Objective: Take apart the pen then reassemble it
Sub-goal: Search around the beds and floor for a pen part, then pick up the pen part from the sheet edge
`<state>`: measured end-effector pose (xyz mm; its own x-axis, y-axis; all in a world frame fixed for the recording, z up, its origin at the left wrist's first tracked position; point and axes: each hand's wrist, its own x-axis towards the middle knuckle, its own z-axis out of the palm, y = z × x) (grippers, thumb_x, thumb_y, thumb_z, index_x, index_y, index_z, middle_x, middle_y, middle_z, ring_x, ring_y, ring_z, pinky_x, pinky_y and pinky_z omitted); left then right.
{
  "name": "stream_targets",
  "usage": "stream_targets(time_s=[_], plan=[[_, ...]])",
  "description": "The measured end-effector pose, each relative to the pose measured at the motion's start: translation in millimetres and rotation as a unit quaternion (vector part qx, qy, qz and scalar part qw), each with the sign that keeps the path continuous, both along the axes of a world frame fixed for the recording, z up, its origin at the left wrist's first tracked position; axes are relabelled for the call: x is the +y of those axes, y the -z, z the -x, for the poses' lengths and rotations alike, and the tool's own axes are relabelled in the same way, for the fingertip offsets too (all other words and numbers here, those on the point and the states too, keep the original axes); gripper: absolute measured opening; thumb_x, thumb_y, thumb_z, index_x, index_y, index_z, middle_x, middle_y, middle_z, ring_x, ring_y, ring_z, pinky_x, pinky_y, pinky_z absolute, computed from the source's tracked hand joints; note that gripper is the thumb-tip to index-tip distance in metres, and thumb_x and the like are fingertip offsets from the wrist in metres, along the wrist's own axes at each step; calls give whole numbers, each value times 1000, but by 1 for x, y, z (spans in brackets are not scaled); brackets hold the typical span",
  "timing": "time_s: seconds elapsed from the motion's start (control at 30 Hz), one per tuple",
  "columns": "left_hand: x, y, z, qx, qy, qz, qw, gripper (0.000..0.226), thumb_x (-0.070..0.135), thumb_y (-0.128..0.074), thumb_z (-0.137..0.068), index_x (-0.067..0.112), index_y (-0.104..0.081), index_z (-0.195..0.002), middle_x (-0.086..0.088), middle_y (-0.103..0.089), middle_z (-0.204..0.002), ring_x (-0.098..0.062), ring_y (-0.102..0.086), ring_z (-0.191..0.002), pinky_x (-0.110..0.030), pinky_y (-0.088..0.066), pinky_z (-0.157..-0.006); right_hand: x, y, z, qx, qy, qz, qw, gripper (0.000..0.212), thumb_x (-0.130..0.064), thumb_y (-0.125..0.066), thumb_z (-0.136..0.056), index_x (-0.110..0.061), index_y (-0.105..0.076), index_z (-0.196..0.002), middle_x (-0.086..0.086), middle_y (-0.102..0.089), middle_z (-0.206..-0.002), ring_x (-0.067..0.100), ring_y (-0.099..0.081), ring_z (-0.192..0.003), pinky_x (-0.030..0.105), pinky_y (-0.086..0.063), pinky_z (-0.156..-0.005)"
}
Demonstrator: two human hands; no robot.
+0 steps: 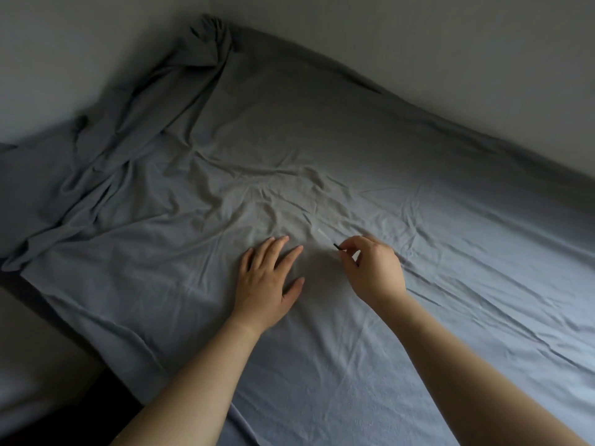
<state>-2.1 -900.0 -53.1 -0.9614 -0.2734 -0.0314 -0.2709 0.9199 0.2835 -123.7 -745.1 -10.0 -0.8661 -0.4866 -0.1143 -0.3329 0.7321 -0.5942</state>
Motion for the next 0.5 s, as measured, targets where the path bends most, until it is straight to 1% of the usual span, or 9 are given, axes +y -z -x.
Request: stream_targets(time_s=[0.13, 0.23, 0.33, 0.4, 0.5], plan=[[9, -17, -11, -83, -18, -12, 996, 61, 56, -41, -87, 31, -30, -141, 0, -23, -156, -20, -19, -142, -45, -21, -112, 15, -21, -16, 17, -21, 8, 1000, 11, -22, -61, -85, -17, -68, -92, -2, -68, -89, 9, -51, -63, 20, -35, -51], [27, -39, -31, -111, -41, -22, 993, 62, 59, -43, -85, 29, -34, -139, -2, -29, -153, -21, -26, -139, -43, -24, -111, 36, -41, -33, 22, -28, 17, 999, 10, -22, -61, -85, -19, -68, -91, -5, -67, -87, 8, -51, -62, 16, -35, -50], [55, -64, -62, -149, -55, -38, 987, 65, 60, -43, -84, 27, -34, -139, -4, -33, -151, -22, -29, -137, -41, -28, -110, 69, -62, -56, 27, -38, 31, 998, 10, -23, -62, -84, -20, -69, -89, -5, -68, -85, 10, -51, -62, 25, -40, -52], [82, -82, -85, -174, -62, -42, 982, 65, 60, -42, -85, 27, -32, -140, -3, -33, -151, -21, -28, -137, -42, -28, -110, 97, -72, -77, 29, -44, 45, 998, 10, -24, -62, -84, -21, -70, -89, -5, -68, -84, 10, -50, -61, 26, -40, -53], [132, -111, -121, -159, -94, -46, 982, 63, 59, -42, -85, 27, -34, -138, 0, -37, -147, -21, -33, -134, -47, -31, -107, 148, -85, -113, 22, -61, 67, 996, 8, -24, -64, -83, -23, -70, -88, -7, -66, -82, 9, -50, -59, 26, -42, -53]])
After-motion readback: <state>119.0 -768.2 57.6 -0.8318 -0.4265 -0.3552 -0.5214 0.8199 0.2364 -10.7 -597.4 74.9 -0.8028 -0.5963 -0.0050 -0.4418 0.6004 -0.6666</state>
